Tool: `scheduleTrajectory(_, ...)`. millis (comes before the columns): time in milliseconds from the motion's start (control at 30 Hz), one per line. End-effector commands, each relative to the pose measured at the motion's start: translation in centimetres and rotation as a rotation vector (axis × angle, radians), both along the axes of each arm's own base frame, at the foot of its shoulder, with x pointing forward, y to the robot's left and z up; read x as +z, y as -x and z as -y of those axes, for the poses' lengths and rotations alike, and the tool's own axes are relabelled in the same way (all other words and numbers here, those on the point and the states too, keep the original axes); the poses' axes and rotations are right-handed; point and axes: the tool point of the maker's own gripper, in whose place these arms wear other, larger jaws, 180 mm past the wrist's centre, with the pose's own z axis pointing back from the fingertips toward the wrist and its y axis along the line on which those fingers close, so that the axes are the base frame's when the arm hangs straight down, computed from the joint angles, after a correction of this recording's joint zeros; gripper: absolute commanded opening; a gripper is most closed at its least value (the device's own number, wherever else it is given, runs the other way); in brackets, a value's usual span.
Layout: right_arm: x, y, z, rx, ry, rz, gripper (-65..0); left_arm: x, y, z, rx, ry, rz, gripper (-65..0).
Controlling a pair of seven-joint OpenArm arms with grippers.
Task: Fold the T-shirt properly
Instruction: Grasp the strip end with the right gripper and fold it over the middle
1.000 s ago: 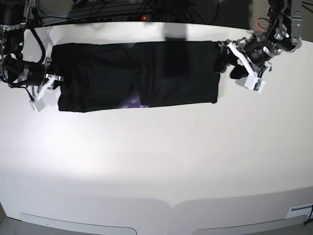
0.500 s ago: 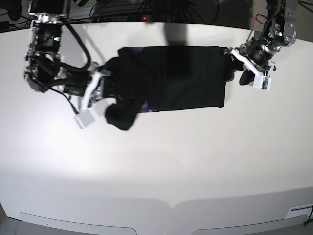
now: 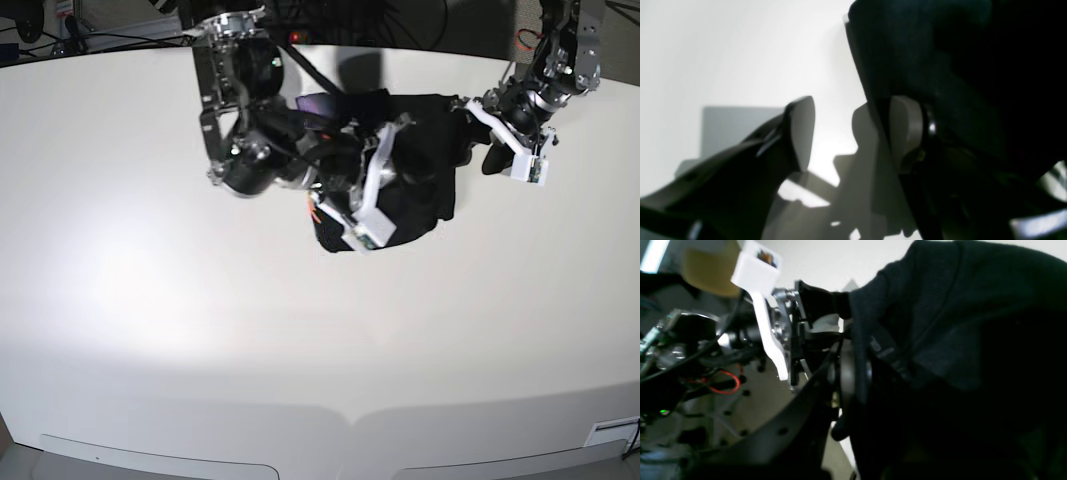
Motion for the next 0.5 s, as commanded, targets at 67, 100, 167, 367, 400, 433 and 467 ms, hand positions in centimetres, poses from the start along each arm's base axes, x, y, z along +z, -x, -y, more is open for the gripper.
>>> scheduleTrajectory(67, 2.9, -0.9, -1.8, -0.01, -0.098, 0.09, -49.9, -1.9, 2.2, 0.1, -0.042, -0.042, -0.11, -30.5)
scheduleTrajectory(100, 3.1, -1.0, -1.9, -0.016, -0.105, 0.101, -44.6, -1.9, 2.2, 0.1, -0.043, -0.042, -0.11, -30.5)
scheduleTrajectory(167, 3.5, -1.3, -2.2, -0.039, -0.13, 0.097, -39.6, -1.9, 2.2, 0.2, -0.043, -0.042, -0.11, -30.5)
scheduleTrajectory(367, 5.1, -0.1, -4.1, 0.008, -0.223, 0.085, -39.3, -1.8, 2.1, 0.1, -0.044, -0.037, -0.108, -30.5)
scheduleTrajectory(400, 5.8, 0.2, -4.4, 0.017, -0.265, 0.072, -39.3, -1.8, 2.0, 0.0, -0.045, -0.039, -0.105, -30.5)
scheduleTrajectory(433, 6.4, 0.4, -4.6, 0.024, -0.304, 0.062, -39.3, -1.7, 2.0, -0.1, -0.045, -0.044, -0.104, -30.5)
scheduleTrajectory(467, 6.9, 0.3, -4.6, 0.026, -0.329, 0.058, -39.3, -1.6, 1.8, -0.4, -0.043, -0.049, -0.098, -30.5)
